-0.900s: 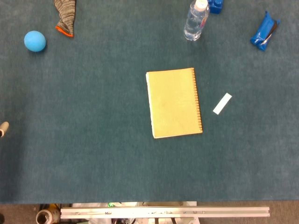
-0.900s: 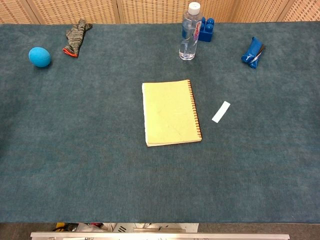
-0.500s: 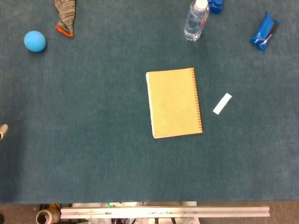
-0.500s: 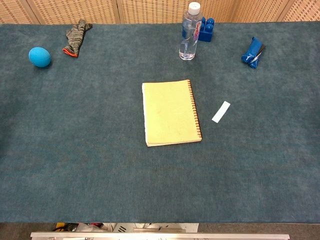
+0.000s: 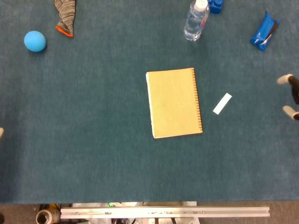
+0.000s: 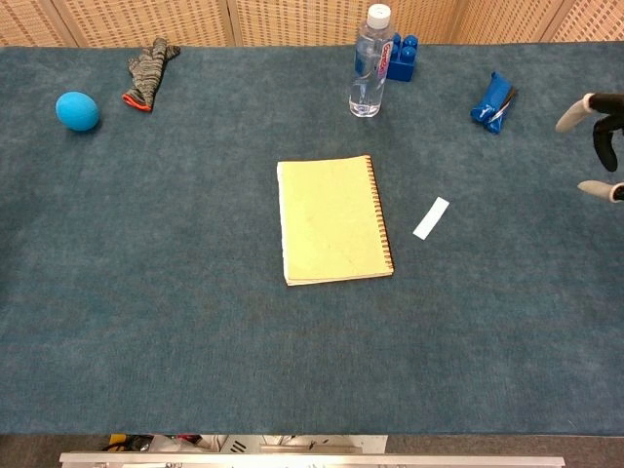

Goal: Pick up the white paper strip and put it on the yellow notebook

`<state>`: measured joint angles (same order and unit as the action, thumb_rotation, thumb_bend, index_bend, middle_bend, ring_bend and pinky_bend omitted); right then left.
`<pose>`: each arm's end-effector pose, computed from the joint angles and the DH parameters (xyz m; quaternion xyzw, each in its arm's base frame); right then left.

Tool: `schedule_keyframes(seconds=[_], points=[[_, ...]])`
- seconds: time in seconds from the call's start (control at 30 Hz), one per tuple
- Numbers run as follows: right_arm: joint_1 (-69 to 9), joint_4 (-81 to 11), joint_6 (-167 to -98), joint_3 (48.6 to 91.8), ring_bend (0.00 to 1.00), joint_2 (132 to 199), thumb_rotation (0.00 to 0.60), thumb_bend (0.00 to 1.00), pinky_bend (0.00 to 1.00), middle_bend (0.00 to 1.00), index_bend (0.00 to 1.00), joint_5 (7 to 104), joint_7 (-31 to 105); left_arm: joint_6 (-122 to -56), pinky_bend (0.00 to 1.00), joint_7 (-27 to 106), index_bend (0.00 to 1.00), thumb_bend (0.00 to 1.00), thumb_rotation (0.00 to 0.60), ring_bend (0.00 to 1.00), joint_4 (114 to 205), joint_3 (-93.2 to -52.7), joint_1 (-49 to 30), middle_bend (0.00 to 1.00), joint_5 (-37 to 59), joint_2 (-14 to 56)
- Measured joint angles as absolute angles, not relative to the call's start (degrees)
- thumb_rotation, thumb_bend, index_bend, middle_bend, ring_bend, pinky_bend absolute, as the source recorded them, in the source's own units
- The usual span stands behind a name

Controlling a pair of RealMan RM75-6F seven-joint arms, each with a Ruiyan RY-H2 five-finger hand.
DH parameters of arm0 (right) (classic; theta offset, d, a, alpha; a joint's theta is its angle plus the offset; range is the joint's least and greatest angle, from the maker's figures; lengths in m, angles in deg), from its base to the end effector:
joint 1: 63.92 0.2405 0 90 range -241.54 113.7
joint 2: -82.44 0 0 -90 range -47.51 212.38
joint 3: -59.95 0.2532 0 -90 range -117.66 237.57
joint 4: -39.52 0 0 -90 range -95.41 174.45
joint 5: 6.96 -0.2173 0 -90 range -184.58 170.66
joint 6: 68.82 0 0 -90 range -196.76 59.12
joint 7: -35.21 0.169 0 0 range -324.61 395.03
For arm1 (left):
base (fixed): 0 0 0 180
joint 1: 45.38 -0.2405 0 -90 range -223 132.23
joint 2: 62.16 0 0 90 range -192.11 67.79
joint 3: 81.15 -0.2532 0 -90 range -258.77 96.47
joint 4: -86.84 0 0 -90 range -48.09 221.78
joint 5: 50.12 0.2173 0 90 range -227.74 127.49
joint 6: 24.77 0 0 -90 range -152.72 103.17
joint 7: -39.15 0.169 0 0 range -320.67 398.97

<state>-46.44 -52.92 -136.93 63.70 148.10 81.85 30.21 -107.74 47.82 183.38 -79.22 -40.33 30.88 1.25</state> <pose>-0.2659 -0.2670 0.0959 0.7179 -0.3549 0.3511 0.4851 -0.3135 0.2020 0.1444 -0.6000 -0.3951 -0.3314 0.6117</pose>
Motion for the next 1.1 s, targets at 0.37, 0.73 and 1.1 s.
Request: schedule_keyframes(seconds=[0.37,0.73,1.1], points=[[-38.62,-47.49,-125.31,64.47,1.0,153.76,0.6,0.25,1.0,0.91,0.35,78.07,26.73,-107.49,0.03,46.52,0.01,0.15,0.6,0.0,182.27,-79.54,-40.84,0.0,30.61,1.56],[-33.47,-42.46,-117.57,64.52,1.0,160.39,0.6,0.25,1.0,0.93,0.39,73.2,24.17,-107.22,0.03,45.97,0.01,0.14,0.6,0.0,181.72,-79.75,-41.15,0.0,30.48,1.76],[-31.22,-40.95,-114.72,62.85,1.0,163.45,0.6,0.28,1.0,0.94,0.4,71.98,24.38,-107.08,0.03,45.72,0.01,0.14,0.6,0.0,181.39,-79.74,-41.38,0.0,30.27,1.92]])
